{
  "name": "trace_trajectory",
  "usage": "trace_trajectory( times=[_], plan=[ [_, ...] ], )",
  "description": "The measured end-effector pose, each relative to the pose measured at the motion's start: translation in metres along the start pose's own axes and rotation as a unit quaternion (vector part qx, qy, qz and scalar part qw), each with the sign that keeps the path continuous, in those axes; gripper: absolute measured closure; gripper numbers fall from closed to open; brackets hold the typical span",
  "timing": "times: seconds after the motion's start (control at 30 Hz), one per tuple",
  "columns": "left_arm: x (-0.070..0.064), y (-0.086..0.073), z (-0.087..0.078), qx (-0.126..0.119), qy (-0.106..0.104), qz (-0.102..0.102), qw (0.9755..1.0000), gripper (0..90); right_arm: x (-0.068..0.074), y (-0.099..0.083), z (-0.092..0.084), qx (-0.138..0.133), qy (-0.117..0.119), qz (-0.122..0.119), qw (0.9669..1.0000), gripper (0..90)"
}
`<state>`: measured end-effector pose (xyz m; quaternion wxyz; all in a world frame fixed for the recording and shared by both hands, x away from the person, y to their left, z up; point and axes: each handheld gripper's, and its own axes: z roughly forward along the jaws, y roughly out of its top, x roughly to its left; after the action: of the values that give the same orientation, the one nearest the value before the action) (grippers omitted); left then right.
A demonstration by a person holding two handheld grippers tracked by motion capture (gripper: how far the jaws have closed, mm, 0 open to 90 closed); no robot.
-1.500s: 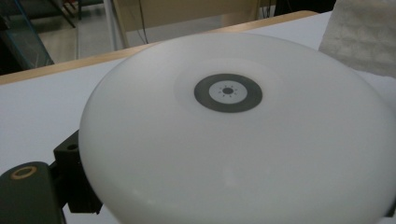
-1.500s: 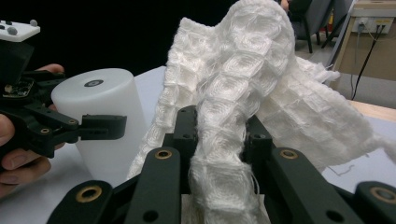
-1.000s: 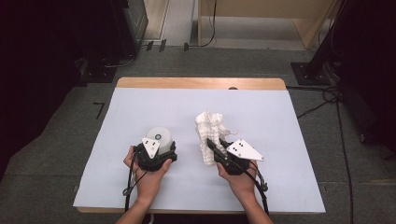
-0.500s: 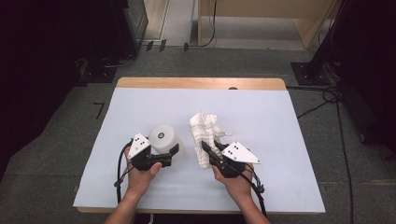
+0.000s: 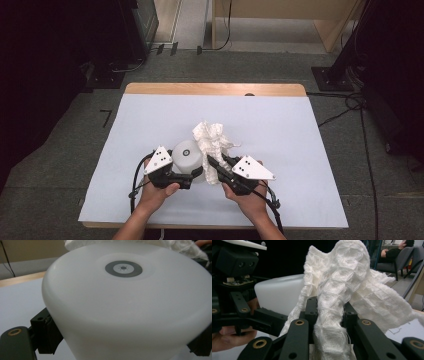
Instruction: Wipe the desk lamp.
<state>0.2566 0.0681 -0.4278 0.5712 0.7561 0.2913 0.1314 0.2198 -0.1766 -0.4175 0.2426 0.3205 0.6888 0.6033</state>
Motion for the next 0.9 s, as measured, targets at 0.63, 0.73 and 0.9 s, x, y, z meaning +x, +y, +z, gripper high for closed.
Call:
trace_trajectory(
  times=[0.63,0.73,0.9],
  plan=[
    [0.023,0.007,-0.018,-0.034,0.01,-0.056,0.9978,8.7,0.014,-0.021,0.018,0.046,0.016,0.005,0.9988,73.1],
    [0.021,0.006,-0.016,-0.031,0.007,-0.051,0.9982,8.7,0.014,-0.022,0.019,0.047,0.01,0.005,0.9988,73.1],
    [0.013,0.004,-0.009,-0.018,-0.014,-0.036,0.9991,8.7,0.006,-0.02,0.016,0.042,-0.006,0.015,0.999,73.3]
  ],
)
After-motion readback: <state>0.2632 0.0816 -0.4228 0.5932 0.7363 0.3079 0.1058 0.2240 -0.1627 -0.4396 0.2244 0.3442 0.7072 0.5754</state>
